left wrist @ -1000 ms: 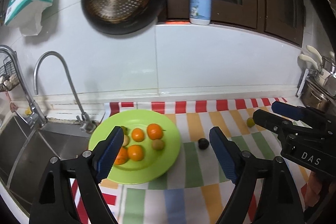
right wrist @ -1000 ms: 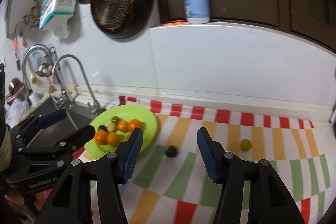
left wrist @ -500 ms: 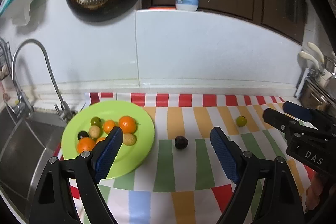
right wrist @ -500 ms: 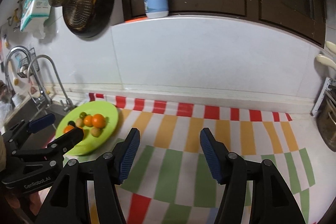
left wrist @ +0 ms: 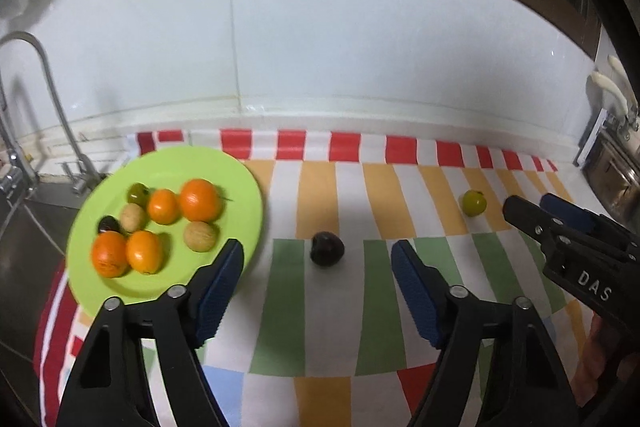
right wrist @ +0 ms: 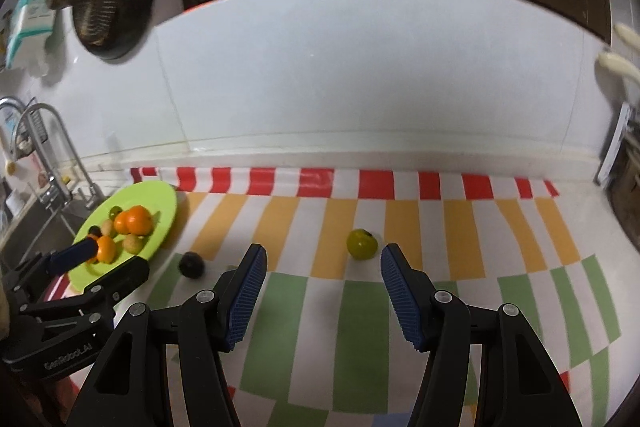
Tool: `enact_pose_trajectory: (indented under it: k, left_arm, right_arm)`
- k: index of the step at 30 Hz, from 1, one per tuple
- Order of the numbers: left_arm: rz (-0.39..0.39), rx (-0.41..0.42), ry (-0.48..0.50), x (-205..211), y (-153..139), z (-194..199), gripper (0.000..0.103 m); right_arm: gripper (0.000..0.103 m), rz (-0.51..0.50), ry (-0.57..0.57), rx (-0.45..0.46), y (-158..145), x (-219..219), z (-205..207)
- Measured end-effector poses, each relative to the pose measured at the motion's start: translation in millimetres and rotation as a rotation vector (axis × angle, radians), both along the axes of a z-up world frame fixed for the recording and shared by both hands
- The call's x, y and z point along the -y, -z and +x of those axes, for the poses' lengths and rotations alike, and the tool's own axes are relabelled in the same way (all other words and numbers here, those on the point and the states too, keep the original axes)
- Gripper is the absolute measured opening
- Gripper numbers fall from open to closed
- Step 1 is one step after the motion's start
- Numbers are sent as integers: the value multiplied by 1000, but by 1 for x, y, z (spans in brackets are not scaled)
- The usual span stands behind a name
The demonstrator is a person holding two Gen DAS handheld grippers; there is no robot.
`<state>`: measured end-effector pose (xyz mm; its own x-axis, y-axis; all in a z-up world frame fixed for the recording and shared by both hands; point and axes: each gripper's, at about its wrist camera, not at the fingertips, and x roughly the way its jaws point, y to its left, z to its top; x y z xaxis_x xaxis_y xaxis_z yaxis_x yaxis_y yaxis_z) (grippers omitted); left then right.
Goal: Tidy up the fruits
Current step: 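Withdraw both open tools from the plate toward the last dark fruit and lime, then grasp the last dark fruit with the left tool while the right tool grasps a green lime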
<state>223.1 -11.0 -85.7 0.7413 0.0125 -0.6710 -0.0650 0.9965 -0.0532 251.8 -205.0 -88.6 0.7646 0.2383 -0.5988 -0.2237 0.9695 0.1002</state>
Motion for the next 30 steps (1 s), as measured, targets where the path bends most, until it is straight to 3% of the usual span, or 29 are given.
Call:
enact_pose_trajectory:
  k: [8, 15, 26, 30]
  left_arm:
    - [-31, -104, 46, 8, 27, 27, 52]
    - [-38, -156, 38, 5, 41, 43, 44]
    - [-48, -177, 33, 5, 49, 57, 26]
    - [-54, -177, 47, 4, 49, 60, 26]
  right_arm:
    - [60, 32, 37, -83, 27, 4, 33]
    - [59, 32, 59, -148, 45, 6, 56]
    - [44, 15, 58, -206, 61, 1, 84]
    - [35, 10, 65, -195, 61, 1, 83]
